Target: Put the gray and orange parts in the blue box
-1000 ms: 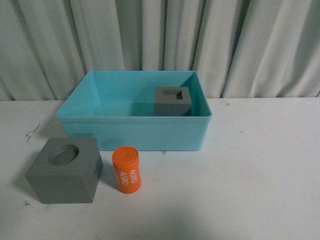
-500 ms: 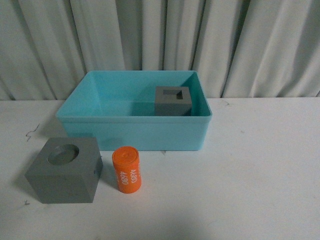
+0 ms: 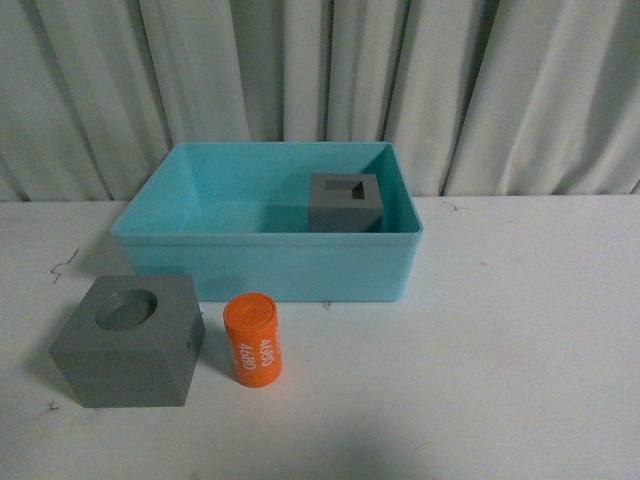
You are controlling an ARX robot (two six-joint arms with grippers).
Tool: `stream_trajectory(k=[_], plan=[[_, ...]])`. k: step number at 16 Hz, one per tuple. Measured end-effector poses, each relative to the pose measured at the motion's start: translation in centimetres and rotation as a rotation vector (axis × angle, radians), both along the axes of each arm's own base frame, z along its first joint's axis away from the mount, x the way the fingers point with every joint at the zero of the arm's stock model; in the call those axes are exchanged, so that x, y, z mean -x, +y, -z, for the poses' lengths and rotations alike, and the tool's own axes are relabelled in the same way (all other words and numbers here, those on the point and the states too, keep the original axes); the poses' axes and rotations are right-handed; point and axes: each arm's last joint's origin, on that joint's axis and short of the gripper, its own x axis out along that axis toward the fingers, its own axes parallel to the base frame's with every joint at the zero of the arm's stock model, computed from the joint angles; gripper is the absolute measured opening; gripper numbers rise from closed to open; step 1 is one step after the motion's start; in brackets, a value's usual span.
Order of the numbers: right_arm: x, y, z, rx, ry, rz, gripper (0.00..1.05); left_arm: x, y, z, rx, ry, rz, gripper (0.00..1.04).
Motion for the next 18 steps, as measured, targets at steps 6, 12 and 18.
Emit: stream_trajectory(k=[6,12,18], plan=[[0.0,0.0,0.0,0.000,0.000,0.000,0.96,0.0,0.0,0.0,0.000,0.000,0.000,0.98],[0.0,0.0,0.0,0.000,0.000,-0.002,0.98,-8.4,-0.3,-2.7,0.074,0.599,-0.041,0.98],[0.0,0.0,0.0,0.000,0.000,-0.002,0.98,-15.3,-1.7,0.2,-0.088,0.661,0.030,0.98]])
